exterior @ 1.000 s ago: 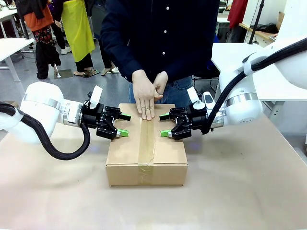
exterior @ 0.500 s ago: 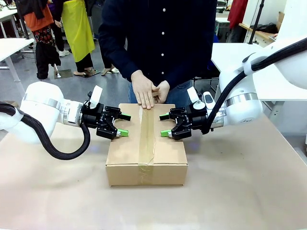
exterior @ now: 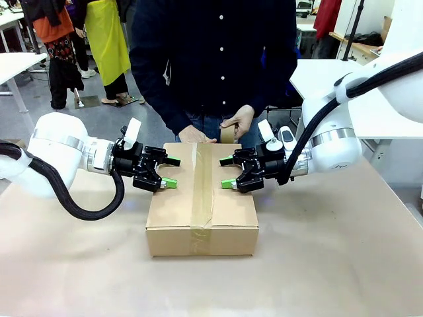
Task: Pack the gift set into the box.
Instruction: Press and hold the closed box until the human finishes sealing it.
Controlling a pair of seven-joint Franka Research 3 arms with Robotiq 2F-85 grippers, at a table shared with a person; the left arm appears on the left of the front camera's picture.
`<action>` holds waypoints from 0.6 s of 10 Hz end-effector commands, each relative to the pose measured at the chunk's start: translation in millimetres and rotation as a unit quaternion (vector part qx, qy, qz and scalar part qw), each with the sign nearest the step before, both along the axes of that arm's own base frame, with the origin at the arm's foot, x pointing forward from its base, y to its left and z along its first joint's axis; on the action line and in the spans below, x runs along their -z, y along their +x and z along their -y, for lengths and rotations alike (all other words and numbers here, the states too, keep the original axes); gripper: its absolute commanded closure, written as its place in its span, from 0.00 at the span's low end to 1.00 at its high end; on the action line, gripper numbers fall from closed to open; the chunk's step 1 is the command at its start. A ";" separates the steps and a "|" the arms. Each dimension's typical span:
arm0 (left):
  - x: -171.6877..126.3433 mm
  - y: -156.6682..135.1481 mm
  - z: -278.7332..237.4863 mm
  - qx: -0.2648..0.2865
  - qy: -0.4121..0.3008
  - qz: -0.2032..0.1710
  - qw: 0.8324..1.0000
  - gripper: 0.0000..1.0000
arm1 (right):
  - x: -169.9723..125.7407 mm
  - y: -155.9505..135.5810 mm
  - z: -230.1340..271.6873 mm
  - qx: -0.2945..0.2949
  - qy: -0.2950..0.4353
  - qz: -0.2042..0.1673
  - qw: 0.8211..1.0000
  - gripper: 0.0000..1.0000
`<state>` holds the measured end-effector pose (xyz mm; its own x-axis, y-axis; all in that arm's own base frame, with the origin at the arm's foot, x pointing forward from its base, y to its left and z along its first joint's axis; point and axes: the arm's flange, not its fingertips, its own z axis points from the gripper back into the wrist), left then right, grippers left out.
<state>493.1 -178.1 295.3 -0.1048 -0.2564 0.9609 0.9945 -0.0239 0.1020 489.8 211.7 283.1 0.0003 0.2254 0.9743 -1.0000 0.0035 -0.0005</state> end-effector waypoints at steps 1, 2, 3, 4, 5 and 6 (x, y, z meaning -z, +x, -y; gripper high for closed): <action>2.3 -1.4 -1.0 0.005 -0.002 0.010 1.000 0.00 | 1.8 -1.3 -0.2 0.004 0.002 0.008 1.000 0.00; 2.3 -1.4 -1.0 0.005 -0.002 0.010 1.000 0.00 | 1.8 -1.3 -0.2 0.004 0.002 0.008 1.000 0.00; 2.3 -1.4 -1.0 0.005 -0.002 0.010 1.000 0.00 | 1.8 -1.3 -0.2 0.004 0.002 0.008 1.000 0.00; 2.3 -1.4 -1.0 0.005 -0.002 0.010 1.000 0.00 | 1.8 -1.3 -0.2 0.004 0.002 0.008 1.000 0.00; 2.3 -1.4 -1.0 0.005 -0.002 0.010 1.000 0.00 | 1.8 -1.3 -0.2 0.004 0.002 0.008 1.000 0.00; 2.3 -1.4 -1.0 0.005 -0.002 0.010 1.000 0.00 | 1.8 -1.3 -0.2 0.004 0.002 0.008 1.000 0.00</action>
<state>493.3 -178.1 295.5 -0.1053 -0.2563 0.9609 0.9944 -0.0238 0.1026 489.8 211.6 283.1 0.0004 0.2253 0.9743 -1.0000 0.0037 -0.0005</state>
